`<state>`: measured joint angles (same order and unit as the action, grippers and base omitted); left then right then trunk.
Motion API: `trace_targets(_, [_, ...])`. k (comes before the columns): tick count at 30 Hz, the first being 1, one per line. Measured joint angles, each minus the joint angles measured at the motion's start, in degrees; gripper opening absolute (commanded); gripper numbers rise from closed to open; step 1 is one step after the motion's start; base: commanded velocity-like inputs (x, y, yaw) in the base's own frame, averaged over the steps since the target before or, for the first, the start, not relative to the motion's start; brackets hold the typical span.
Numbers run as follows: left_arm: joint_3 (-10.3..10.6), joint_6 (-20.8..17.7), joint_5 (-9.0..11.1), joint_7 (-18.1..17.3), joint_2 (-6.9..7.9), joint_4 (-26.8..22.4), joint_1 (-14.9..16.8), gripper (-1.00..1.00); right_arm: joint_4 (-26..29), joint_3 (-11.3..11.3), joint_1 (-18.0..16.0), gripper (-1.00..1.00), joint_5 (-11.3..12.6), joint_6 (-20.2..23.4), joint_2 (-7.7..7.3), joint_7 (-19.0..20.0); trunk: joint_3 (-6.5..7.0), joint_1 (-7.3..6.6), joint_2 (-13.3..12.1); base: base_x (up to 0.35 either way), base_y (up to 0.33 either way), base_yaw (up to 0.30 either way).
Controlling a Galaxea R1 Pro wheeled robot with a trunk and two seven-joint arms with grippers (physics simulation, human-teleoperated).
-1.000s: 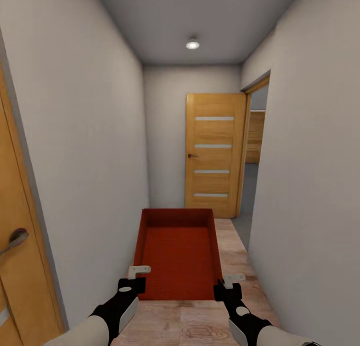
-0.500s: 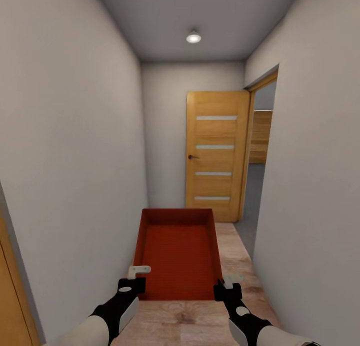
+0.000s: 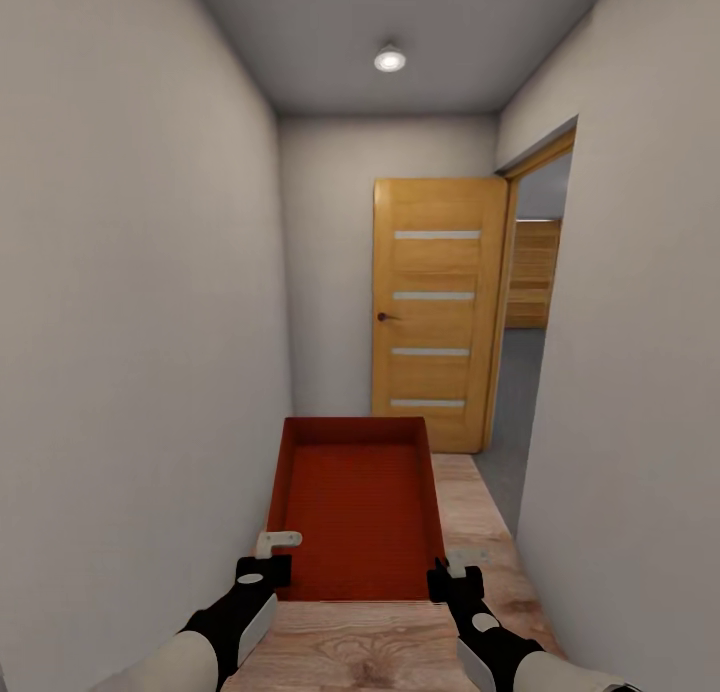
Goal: Move the two storage containers from the living room to the garage. In the garage, place one container on the floor and stack the other container on top of it (either order is fine).
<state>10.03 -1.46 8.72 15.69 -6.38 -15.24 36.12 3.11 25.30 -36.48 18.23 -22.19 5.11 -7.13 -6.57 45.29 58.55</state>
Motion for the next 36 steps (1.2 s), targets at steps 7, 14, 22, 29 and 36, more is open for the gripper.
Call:
trace_targets(7, [0.0,0.0,0.0,0.0,0.0,0.0,0.0,-1.0,0.0,0.0,0.0,-1.0,0.0,0.0,0.0,0.0,0.0,0.0,0.0,0.323,0.0,0.0])
trace_targets(14, [-0.01,0.0,-0.01,0.0,0.0,0.0,0.0,-1.0,0.0,0.0,0.0,-1.0,0.0,0.0,0.0,0.0,0.0,0.0,0.0,0.323,0.0,0.0])
trace_targets(22, [0.0,-0.03,-0.01,0.0,0.0,-0.02,0.0,-1.0,0.0,-0.02,0.0,-1.0,-0.01,0.01,0.0,0.0,0.0,0.0,0.0,0.323,0.0,0.0])
trace_targets(29, [0.02,-0.07,0.0,0.0,0.01,-0.11,0.0,-1.0,0.05,-0.05,0.0,-1.0,0.0,0.03,0.0,-0.01,0.0,0.0,0.01,0.323,0.0,0.0])
trace_targets(36, [0.01,-0.08,-0.01,0.0,0.01,-0.11,0.0,-1.0,0.05,-0.05,0.0,-1.0,-0.01,0.03,0.0,-0.01,0.0,0.0,0.01,0.323,0.0,0.0])
